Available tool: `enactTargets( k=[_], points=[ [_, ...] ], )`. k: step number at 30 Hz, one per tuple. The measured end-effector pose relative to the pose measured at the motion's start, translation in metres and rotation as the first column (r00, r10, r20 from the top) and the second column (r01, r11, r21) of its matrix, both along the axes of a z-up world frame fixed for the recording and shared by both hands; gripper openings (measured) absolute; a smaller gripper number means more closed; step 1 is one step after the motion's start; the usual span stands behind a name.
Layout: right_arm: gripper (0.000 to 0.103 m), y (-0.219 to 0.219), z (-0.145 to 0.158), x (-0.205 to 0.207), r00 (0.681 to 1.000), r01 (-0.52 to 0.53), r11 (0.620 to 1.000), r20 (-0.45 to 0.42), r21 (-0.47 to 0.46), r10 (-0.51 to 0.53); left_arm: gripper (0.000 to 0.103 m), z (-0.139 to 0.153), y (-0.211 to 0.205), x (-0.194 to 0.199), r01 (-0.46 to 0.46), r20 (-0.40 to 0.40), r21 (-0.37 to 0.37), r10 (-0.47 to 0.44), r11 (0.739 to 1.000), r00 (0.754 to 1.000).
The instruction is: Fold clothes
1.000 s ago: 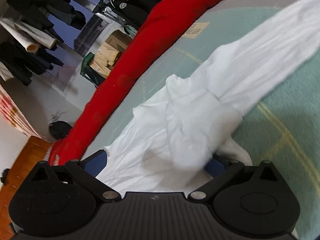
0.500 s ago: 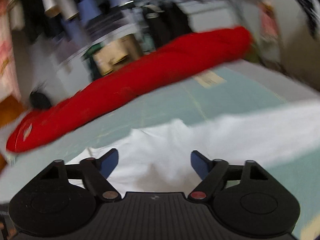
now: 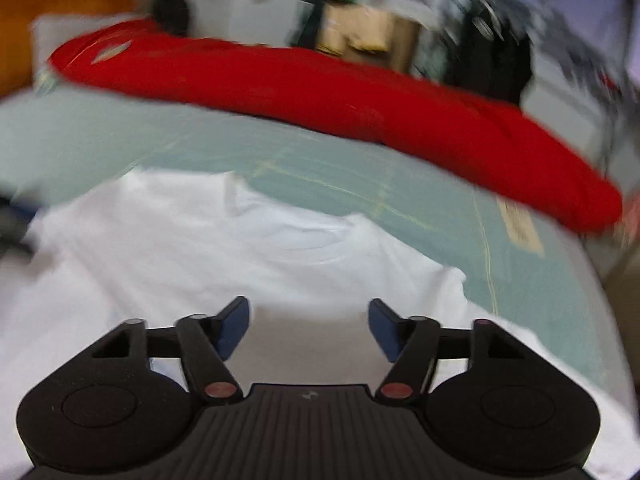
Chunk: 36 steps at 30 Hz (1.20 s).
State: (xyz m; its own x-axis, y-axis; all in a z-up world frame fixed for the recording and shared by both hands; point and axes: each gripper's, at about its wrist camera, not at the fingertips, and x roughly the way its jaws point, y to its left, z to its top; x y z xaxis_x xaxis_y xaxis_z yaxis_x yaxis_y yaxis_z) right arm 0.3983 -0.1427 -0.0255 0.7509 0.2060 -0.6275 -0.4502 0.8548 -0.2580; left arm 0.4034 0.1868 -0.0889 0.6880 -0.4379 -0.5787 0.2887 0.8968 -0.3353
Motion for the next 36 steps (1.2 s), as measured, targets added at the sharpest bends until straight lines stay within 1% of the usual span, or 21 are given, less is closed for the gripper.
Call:
enactTargets(
  k=[2,3,6,8,9,11,13,14,16,18,22,24,26,27,28,30,33,36],
  points=[
    [0.074,0.015,-0.002,-0.018,0.997,-0.039,0.991,0.056,-0.128,0.046,0.096,0.0,0.0,0.0,0.0,-0.001,-0.002,0.0,1.0,1.0],
    [0.074,0.019,-0.001,-0.022,0.996,-0.049,0.985,0.069,-0.167,0.062,0.096,0.0,0.001,0.0,-0.001,-0.001,-0.005,0.001,1.0,1.0],
    [0.071,0.016,0.009,-0.009,0.996,-0.053,0.981,0.061,-0.186,0.065,0.096,0.0,0.001,0.0,-0.001,-0.002,-0.009,0.001,1.0,1.0],
    [0.068,0.007,0.015,0.015,0.998,-0.041,0.986,0.038,-0.164,0.048,0.096,0.0,0.001,0.0,-0.001,-0.002,-0.01,0.001,1.0,1.0],
    [0.066,0.003,0.012,0.026,0.999,-0.047,0.985,0.011,-0.165,0.049,0.096,-0.001,0.001,0.0,-0.001,-0.002,-0.008,0.001,1.0,1.0],
    [0.056,-0.002,0.0,0.047,0.997,-0.063,0.984,-0.05,-0.169,0.055,0.096,-0.001,0.001,0.0,0.0,-0.002,-0.005,0.0,1.0,1.0],
    [0.049,-0.005,-0.012,0.061,0.993,-0.085,0.982,-0.102,-0.17,0.068,0.096,-0.001,0.0,0.001,0.001,-0.002,-0.002,-0.001,1.0,1.0],
    [0.048,-0.007,-0.018,0.068,0.989,-0.096,0.983,-0.124,-0.158,0.076,0.096,-0.001,0.0,0.001,0.001,-0.003,0.0,-0.001,1.0,1.0],
    [0.048,-0.013,-0.022,0.079,0.984,-0.118,0.988,-0.148,-0.1,0.103,0.096,-0.002,-0.001,0.001,0.002,-0.004,0.006,-0.002,1.0,1.0],
    [0.049,-0.02,-0.025,0.089,0.973,-0.14,0.989,-0.19,-0.047,0.128,0.097,-0.002,-0.002,0.001,0.005,-0.004,0.011,-0.005,1.0,1.0],
    [0.048,-0.03,-0.026,0.093,0.957,-0.152,0.988,-0.246,0.023,0.153,0.098,-0.003,-0.003,0.0,0.011,-0.001,0.018,-0.011,1.0,1.0],
    [0.043,-0.034,-0.025,0.093,0.95,-0.154,0.987,-0.267,0.054,0.163,0.098,-0.003,-0.004,0.0,0.012,-0.001,0.024,-0.012,1.0,1.0],
    [0.028,-0.035,-0.025,0.092,0.943,-0.159,0.984,-0.282,0.075,0.174,0.099,-0.004,-0.005,0.0,0.013,0.001,0.032,-0.013,0.999,1.0],
    [0.022,-0.032,-0.025,0.091,0.943,-0.169,0.983,-0.279,0.066,0.181,0.099,-0.004,-0.005,0.0,0.014,0.002,0.036,-0.014,0.999,1.0],
    [0.01,-0.027,-0.024,0.087,0.943,-0.185,0.982,-0.272,0.044,0.19,0.099,-0.004,-0.005,0.0,0.015,0.002,0.038,-0.015,0.999,1.0],
    [0.008,-0.017,-0.022,0.081,0.947,-0.213,0.977,-0.248,-0.013,0.204,0.099,-0.004,-0.004,0.001,0.015,0.003,0.034,-0.015,0.999,1.0],
    [0.006,-0.006,-0.014,0.076,0.961,-0.222,0.971,-0.189,-0.087,0.203,0.099,-0.004,-0.002,0.0,0.013,0.003,0.019,-0.013,1.0,1.0],
    [0.006,0.001,-0.005,0.078,0.974,-0.203,0.971,-0.126,-0.127,0.187,0.099,-0.003,-0.001,0.0,0.011,0.003,0.01,-0.011,1.0,1.0]
  ],
)
